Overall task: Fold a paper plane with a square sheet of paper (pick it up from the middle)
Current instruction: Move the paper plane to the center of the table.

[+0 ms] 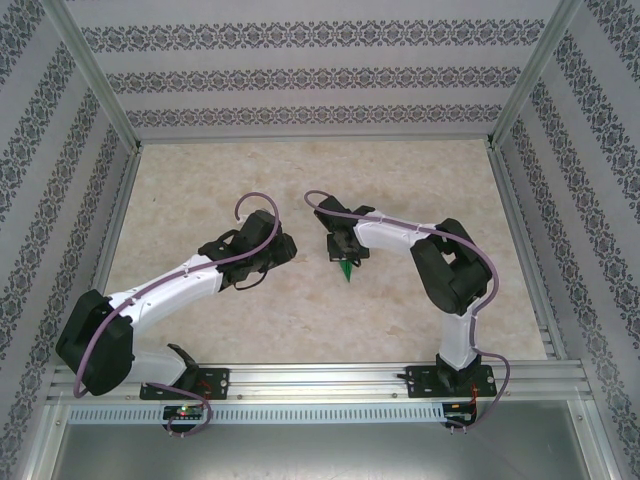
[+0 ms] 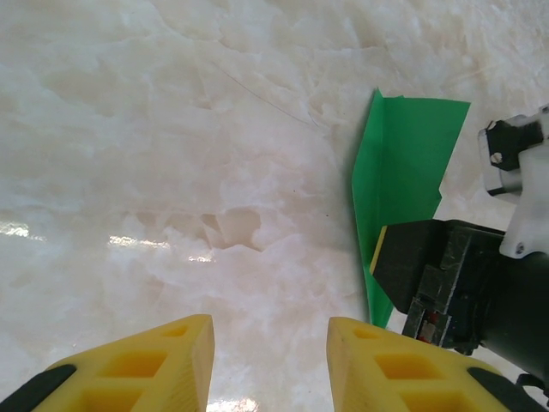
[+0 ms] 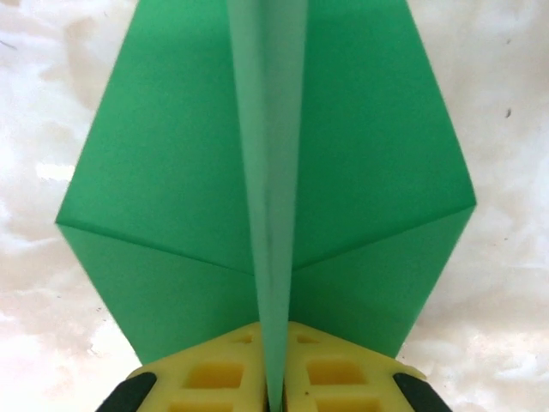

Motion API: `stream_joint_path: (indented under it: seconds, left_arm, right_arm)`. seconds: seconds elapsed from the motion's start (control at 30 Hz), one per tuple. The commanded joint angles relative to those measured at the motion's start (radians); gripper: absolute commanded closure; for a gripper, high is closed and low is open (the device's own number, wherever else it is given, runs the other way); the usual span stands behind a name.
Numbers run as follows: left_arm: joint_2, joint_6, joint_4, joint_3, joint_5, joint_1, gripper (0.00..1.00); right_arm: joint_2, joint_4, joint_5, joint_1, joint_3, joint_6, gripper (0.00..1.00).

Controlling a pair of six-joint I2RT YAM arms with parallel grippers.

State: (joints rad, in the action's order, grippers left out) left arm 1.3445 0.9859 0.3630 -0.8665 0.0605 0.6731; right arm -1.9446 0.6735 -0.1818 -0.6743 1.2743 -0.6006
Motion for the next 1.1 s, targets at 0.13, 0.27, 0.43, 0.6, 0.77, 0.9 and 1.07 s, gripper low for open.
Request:
stream_joint_path:
  seconds: [0.13,0.27,0.43,0.6,0.77,0.9,1.07]
  left_arm:
    - [0.025,0.009,-0.019,-0.022,-0.031,-0.012,0.59]
    - [0.029,0.004,-0.017,-0.029,-0.036,-0.013,0.59]
    - [0.036,0.004,-0.012,-0.035,-0.04,-0.012,0.59]
    - [0.039,0.008,-0.012,-0.037,-0.041,-0.012,0.59]
    - [0.043,-0.006,0.011,-0.047,-0.009,-0.011,0.59]
    - [0.039,-0.054,0.076,-0.067,0.053,-0.013,0.58]
    - [0.01,-0.073,0.08,-0.045,0.083,-0.022,0.49]
  right_arm:
    - [-0.036,-0.028,0.017,-0.008,-0.032,-0.015,0.84]
    - [-0.054,-0.026,0.026,-0.009,-0.033,-0.02,0.81]
    - [-0.015,-0.028,0.023,-0.012,-0.028,-0.011,0.87]
    - [0.056,-0.023,0.005,-0.013,0.002,0.005,0.91]
    - [0.043,-0.087,0.078,-0.014,0.024,-0.009,0.95]
    - [-0.041,-0.049,0.067,-0.038,0.115,-0.034,0.95]
    - [-0.112,-0.022,0.052,-0.044,0.171,-0.066,0.91]
